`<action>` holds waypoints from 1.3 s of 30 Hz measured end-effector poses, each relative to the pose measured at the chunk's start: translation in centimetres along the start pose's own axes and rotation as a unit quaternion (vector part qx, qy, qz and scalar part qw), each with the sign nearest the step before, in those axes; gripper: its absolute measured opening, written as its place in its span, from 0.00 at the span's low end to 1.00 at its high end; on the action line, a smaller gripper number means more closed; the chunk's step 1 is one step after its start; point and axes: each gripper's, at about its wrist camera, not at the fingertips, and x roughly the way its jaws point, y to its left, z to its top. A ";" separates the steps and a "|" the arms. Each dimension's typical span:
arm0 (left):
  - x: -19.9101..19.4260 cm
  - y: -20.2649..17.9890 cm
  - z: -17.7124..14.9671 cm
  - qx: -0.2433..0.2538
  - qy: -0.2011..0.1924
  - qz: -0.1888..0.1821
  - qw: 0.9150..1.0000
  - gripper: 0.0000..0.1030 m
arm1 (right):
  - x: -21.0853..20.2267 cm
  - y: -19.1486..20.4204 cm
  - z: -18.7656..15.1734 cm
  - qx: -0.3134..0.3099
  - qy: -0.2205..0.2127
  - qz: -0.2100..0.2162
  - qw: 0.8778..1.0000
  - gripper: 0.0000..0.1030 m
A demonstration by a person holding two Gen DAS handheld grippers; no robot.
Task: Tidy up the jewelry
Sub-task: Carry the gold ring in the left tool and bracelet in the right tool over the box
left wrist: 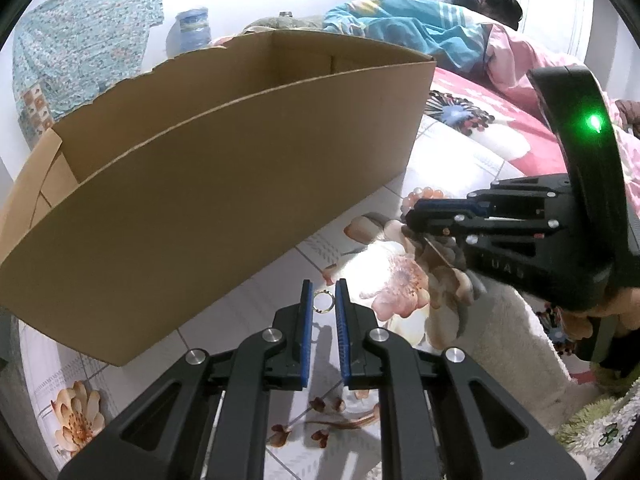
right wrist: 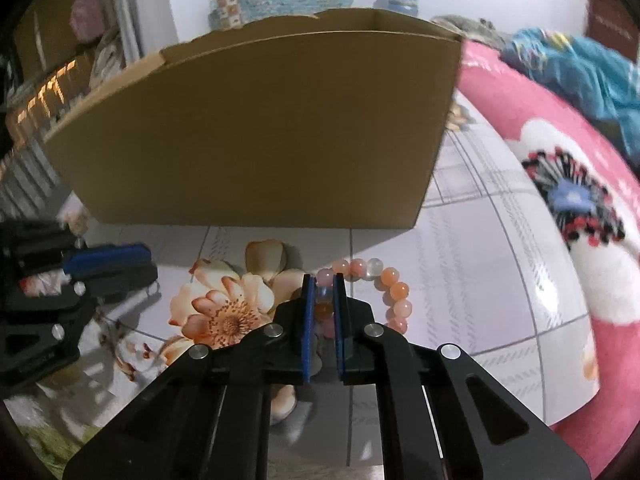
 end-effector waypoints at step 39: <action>-0.9 10.3 9.9 -0.106 0.021 -0.036 0.993 0.10 | -7.2 -7.3 11.2 0.103 -0.166 0.230 0.953 0.07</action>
